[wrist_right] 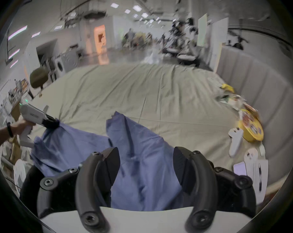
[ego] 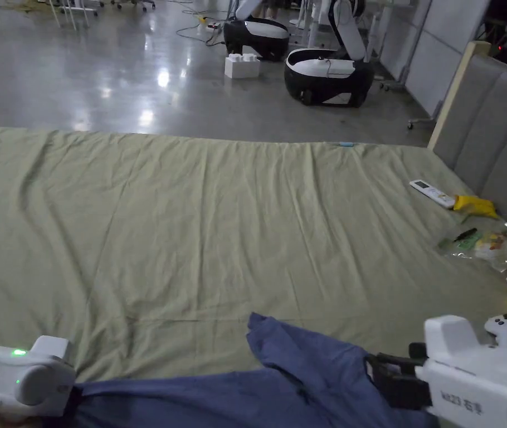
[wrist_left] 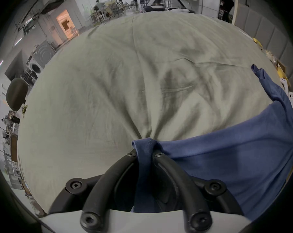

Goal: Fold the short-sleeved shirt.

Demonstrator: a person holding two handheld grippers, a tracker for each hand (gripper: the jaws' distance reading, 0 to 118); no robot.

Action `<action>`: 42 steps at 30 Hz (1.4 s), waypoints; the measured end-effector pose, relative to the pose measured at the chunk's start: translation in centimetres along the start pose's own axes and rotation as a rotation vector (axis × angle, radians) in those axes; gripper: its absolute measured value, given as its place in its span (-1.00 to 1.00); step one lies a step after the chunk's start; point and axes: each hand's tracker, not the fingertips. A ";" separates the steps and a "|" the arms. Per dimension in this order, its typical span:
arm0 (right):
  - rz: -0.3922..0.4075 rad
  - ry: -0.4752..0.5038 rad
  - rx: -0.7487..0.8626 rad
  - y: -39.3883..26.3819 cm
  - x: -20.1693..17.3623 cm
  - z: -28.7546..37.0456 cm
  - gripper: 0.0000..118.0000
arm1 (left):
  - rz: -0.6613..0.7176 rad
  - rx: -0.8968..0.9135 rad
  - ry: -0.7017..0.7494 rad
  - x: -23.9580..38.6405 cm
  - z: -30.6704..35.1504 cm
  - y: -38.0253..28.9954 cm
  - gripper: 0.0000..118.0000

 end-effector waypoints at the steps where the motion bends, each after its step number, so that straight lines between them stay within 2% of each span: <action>1: 0.026 -0.019 -0.026 0.9 0.4 -2.3 0.18 | -0.021 -0.006 0.003 0.1 0.1 0.0 -0.78; 3: 0.051 -0.043 -0.104 2.1 0.9 -6.2 0.18 | -0.045 -0.019 0.011 0.4 0.1 0.3 -0.78; 6: -0.009 -0.027 -0.208 2.3 2.2 -12.0 0.18 | -0.050 -0.038 0.020 0.6 0.0 0.6 -0.79; 9: 0.011 -0.041 -0.337 1.5 2.7 -15.9 0.18 | -0.050 -0.026 0.021 0.5 0.0 0.2 -0.79; 11: 0.017 -0.046 -0.405 0.3 2.8 -17.2 0.07 | -0.051 -0.011 0.016 0.4 0.0 -0.1 -0.79; 12: 0.008 -0.033 -0.340 0.1 2.5 -16.5 -0.16 | -0.050 -0.007 0.012 0.3 0.1 -0.1 -0.80; 13: 0.002 -0.039 -0.295 0.2 2.5 -15.9 -0.62 | -0.048 -0.001 0.009 0.1 0.0 -0.2 -0.80; 14: -0.018 -0.014 -0.265 0.2 2.6 -15.4 -0.91 | -0.047 0.006 0.009 0.1 0.0 -0.3 -0.81; 16: -0.011 -0.022 -0.255 0.4 2.2 -14.4 -0.91 | -0.034 0.036 0.020 0.3 0.4 -1.0 -0.87; 18: -0.024 -0.001 -0.227 0.4 2.5 -13.5 -0.92 | -0.044 0.149 0.020 0.2 1.6 -2.4 -0.89; 21: -0.024 -0.026 -0.088 0.8 2.4 -9.6 -0.92 | 0.009 0.256 -0.040 -1.2 5.5 -4.1 -0.90; 26: -0.105 -0.010 0.133 1.4 2.4 0.5 -0.92 | 0.128 0.513 -0.153 -4.4 15.9 -6.4 -0.90; 30: -0.089 -0.051 0.321 2.2 1.9 9.5 -0.92 | 0.185 0.711 -0.253 -6.2 25.0 -8.1 -0.90; 33: -0.123 -0.032 0.456 3.5 1.7 15.9 -0.92 | 0.183 0.851 -0.243 -6.7 31.3 -9.0 -0.90; 38: -0.112 -0.074 0.624 6.2 0.3 24.2 -0.92 | 0.202 1.007 -0.219 -7.7 40.0 -9.0 -0.90; 42: -0.046 -0.119 0.734 9.5 -0.1 27.8 -0.92 | 0.182 1.103 -0.153 -8.2 45.6 -7.9 -0.90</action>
